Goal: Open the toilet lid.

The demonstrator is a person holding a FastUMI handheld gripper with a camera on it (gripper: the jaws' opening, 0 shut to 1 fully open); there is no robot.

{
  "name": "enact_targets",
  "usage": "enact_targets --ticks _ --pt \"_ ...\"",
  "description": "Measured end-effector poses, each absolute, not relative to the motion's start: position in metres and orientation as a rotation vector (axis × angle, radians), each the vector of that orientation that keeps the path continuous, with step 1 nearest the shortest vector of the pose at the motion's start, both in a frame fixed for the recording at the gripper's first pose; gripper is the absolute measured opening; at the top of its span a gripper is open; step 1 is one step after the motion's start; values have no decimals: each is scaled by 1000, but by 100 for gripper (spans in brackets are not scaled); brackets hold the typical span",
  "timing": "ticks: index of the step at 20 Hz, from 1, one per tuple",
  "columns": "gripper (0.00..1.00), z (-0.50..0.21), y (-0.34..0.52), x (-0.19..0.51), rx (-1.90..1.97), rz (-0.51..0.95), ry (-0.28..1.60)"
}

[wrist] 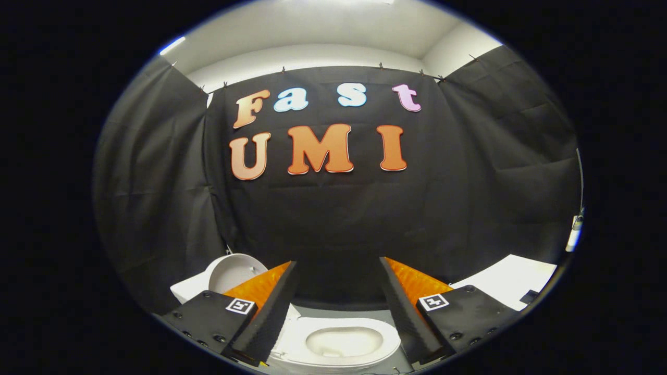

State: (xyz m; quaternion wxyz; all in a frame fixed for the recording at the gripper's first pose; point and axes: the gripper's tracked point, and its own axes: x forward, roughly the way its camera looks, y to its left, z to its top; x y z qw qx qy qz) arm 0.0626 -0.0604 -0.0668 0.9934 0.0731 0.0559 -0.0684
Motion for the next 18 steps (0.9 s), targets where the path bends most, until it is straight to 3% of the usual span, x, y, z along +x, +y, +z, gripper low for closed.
enact_targets --ticks 18 --pt "98 -32 -25 46 136 -39 16"
